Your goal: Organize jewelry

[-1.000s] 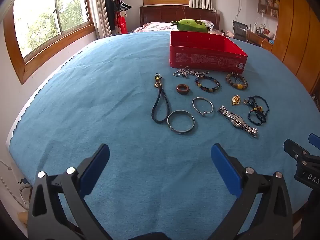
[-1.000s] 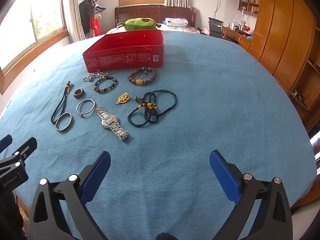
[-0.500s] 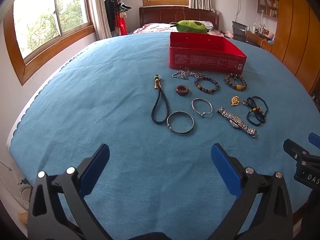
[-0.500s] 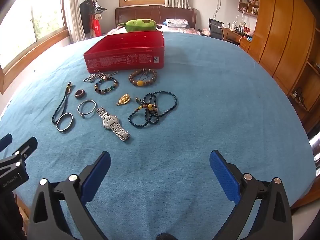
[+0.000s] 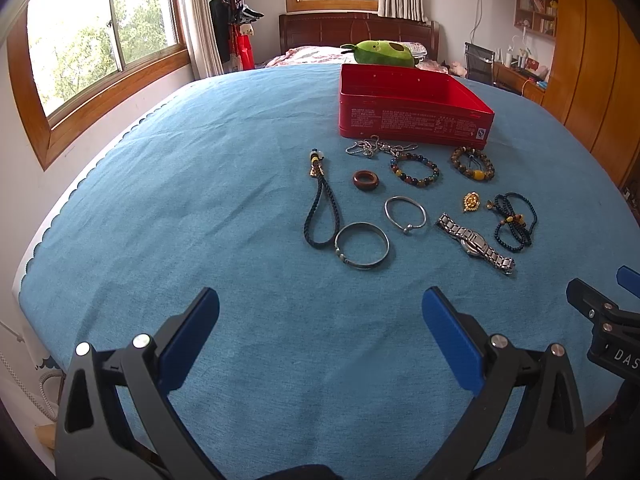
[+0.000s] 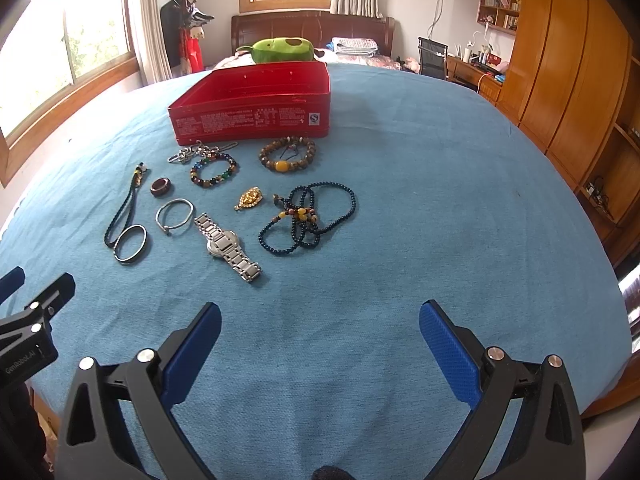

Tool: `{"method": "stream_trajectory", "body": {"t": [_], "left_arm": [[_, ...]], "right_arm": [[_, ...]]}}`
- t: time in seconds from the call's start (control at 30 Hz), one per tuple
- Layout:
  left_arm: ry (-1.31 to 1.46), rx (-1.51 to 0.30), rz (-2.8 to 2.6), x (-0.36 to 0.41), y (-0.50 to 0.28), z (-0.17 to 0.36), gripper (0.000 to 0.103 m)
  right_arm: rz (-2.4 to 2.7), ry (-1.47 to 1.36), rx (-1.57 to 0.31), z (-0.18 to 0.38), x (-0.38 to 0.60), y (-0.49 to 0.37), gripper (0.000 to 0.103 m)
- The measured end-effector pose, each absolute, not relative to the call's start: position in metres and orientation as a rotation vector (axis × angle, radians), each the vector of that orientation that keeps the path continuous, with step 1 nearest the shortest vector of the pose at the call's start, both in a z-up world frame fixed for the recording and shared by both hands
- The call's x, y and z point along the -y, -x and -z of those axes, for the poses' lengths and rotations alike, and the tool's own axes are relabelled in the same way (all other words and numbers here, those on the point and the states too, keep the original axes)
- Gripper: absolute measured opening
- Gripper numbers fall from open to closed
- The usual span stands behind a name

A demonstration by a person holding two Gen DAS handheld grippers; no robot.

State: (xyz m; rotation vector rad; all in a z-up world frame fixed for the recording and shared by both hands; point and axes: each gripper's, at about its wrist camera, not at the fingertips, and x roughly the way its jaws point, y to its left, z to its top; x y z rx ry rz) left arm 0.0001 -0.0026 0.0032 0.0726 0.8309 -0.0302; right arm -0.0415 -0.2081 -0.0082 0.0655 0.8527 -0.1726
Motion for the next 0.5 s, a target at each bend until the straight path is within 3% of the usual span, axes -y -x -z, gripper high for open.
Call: {"method": "stream_trajectory", "body": {"t": [0.5], "left_arm": [[-0.072, -0.831, 0.031, 0.0023, 0.0003, -0.0029, 0.1]], "right_arm": [[0.171, -0.065, -0.854, 0.0092, 0.2075, 0.0411, 0.099]]}}
